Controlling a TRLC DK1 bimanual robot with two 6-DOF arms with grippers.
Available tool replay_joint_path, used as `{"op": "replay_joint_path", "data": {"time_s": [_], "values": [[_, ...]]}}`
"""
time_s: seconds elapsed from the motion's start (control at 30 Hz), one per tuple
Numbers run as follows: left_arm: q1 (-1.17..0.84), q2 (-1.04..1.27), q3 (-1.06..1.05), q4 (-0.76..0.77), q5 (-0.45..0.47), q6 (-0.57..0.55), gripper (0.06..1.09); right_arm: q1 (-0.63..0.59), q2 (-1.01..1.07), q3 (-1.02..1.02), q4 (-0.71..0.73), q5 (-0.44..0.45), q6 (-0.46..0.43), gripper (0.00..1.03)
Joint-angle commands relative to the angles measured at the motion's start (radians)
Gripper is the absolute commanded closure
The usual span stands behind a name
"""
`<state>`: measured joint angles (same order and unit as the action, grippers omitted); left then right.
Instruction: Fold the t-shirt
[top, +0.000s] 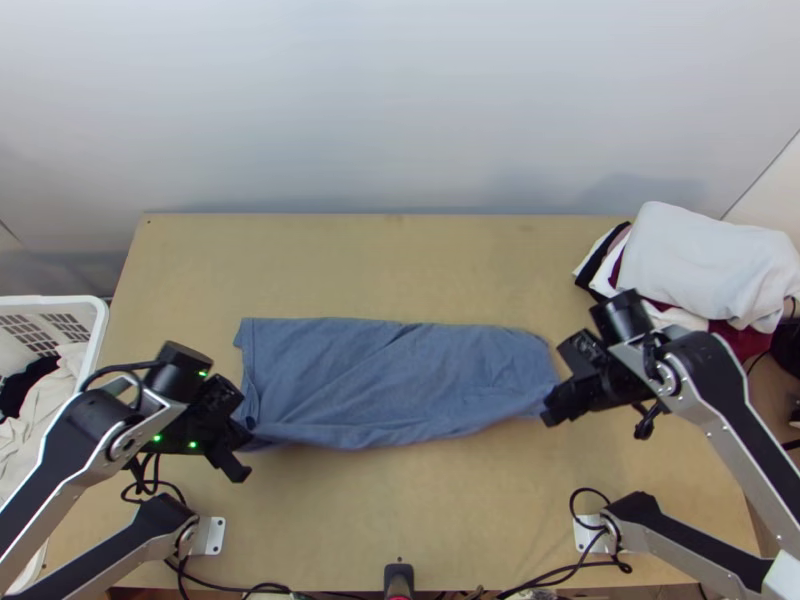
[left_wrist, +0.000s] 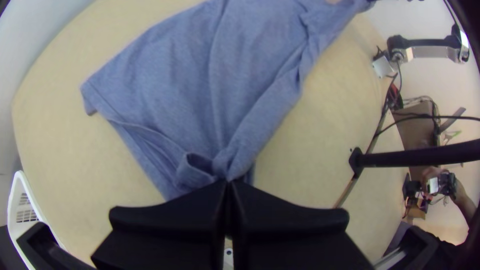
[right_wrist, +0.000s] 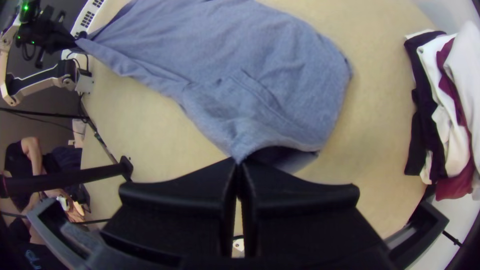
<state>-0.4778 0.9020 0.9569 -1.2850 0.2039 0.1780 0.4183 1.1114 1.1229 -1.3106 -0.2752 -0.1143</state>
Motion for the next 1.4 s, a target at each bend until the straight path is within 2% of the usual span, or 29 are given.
{"op": "replay_joint_path", "data": {"time_s": [0.0,0.07,0.1,0.33,0.37,0.47,0.57,0.73,0.9,1.37], "values": [[-0.064,0.121,-0.009,-0.103,0.037,0.044,0.76,0.037,0.013,-0.114,-0.004,-0.009,-0.019,1.0],[-0.094,0.132,-0.009,-0.116,0.025,0.101,0.24,0.037,0.015,-0.114,-0.001,-0.009,-0.019,1.0],[-0.122,0.127,-0.017,-0.1,0.019,0.103,0.09,0.037,0.018,-0.115,0.001,-0.009,-0.019,1.0],[-0.156,0.115,0.011,-0.04,-0.017,0.109,0.1,0.036,0.022,-0.104,-0.003,-0.007,-0.019,1.0],[-0.165,0.115,0.006,-0.025,-0.044,0.126,0.1,0.034,0.022,-0.103,-0.003,-0.007,-0.019,1.0],[-0.286,0.138,-0.037,-0.005,-0.202,0.13,0.11,0.031,0.022,-0.089,-0.003,-0.009,-0.016,1.0],[-0.36,0.156,-0.067,0.004,-0.276,0.146,0.11,0.031,0.031,-0.064,-0.003,-0.009,-0.015,1.0],[-0.392,0.186,-0.122,0.038,-0.414,0.238,0.19,0.031,0.062,-0.023,-0.001,-0.009,-0.015,1.0],[-0.403,0.178,-0.207,0.101,-0.425,0.319,0.21,0.033,0.076,0.011,0.002,-0.009,-0.012,1.0],[-0.413,0.181,-0.299,0.239,-0.363,0.344,0.31,0.039,0.067,0.02,-0.004,-0.013,-0.012,1.0]]}}
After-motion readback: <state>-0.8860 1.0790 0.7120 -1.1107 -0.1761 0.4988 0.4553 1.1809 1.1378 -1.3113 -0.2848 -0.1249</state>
